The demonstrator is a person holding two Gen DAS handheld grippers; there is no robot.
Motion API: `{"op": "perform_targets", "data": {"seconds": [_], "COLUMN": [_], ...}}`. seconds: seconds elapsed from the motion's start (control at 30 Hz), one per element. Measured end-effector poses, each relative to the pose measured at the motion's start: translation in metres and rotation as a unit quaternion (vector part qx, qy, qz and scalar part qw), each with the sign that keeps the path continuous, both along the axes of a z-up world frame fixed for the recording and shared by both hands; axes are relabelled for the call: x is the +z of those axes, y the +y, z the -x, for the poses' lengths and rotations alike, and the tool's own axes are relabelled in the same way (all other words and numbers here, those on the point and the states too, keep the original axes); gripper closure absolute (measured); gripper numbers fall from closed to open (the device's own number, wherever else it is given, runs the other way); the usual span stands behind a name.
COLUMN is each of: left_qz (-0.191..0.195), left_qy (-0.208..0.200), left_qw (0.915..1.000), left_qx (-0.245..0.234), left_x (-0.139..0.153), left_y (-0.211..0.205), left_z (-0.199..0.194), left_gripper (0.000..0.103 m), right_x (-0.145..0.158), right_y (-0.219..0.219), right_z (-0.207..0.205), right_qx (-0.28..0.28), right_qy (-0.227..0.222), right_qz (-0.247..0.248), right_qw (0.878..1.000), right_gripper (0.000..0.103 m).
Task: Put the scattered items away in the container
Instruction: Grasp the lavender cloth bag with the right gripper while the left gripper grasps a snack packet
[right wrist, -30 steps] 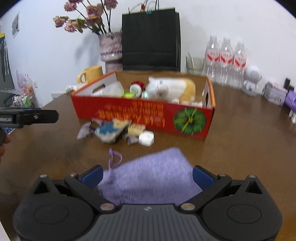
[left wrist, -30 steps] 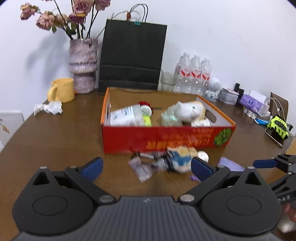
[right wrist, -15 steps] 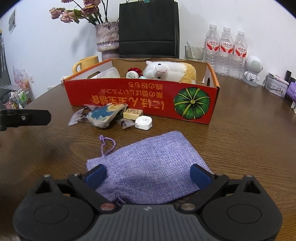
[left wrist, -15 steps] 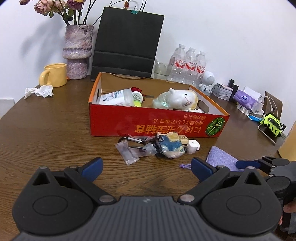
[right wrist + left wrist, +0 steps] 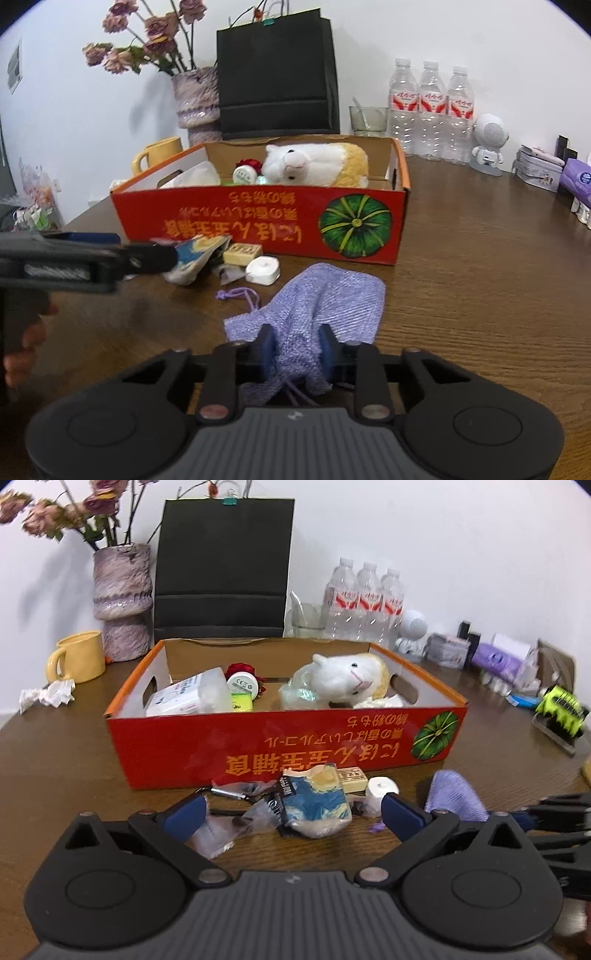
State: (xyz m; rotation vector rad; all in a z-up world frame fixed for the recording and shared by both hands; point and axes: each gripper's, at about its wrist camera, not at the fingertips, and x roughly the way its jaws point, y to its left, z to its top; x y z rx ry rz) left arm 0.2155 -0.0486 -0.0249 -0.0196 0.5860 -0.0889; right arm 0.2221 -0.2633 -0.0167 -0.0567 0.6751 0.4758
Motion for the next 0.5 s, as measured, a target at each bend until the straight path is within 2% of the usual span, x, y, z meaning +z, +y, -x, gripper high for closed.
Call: {"op": "perform_targets", "data": {"seconds": [0.1,0.2,0.27,0.3,0.43,0.5], "left_qz": [-0.017,-0.017,-0.017,-0.012,-0.004,0.003], "left_qy": [0.007,0.016,0.024,0.028,0.014,0.01], "left_qw": [0.9998,0.9996,0.9995,0.9995,0.9999,0.9999], "left_qx": [0.012,0.016,0.015,0.012,0.008,0.008], "left_x": [-0.005,-0.008,-0.012,-0.014,-0.013,-0.012], "left_y": [-0.008,-0.012,-0.013,-0.013,-0.011,-0.01], "left_z": [-0.01,-0.017,-0.021,-0.022,-0.017,-0.015], "left_gripper": [0.002,0.022,0.05,0.057,0.078,0.08], "right_x": [-0.001,-0.003,-0.004,-0.005,-0.005,-0.005], "right_y": [-0.001,0.0,0.0,0.0,-0.002,-0.003], "right_z": [-0.002,-0.002,-0.001,-0.002,-0.003,-0.003], "right_qx": [-0.007,-0.008,-0.008,-0.009,-0.01,-0.011], "right_qy": [-0.01,-0.018,-0.022,-0.023,-0.02,-0.02], "right_qz": [0.002,0.002,0.001,-0.001,-0.009,-0.01], "right_qw": [1.0,1.0,1.0,1.0,1.0,1.0], "right_gripper": [0.082,0.082,0.082,0.082,0.082,0.082]}}
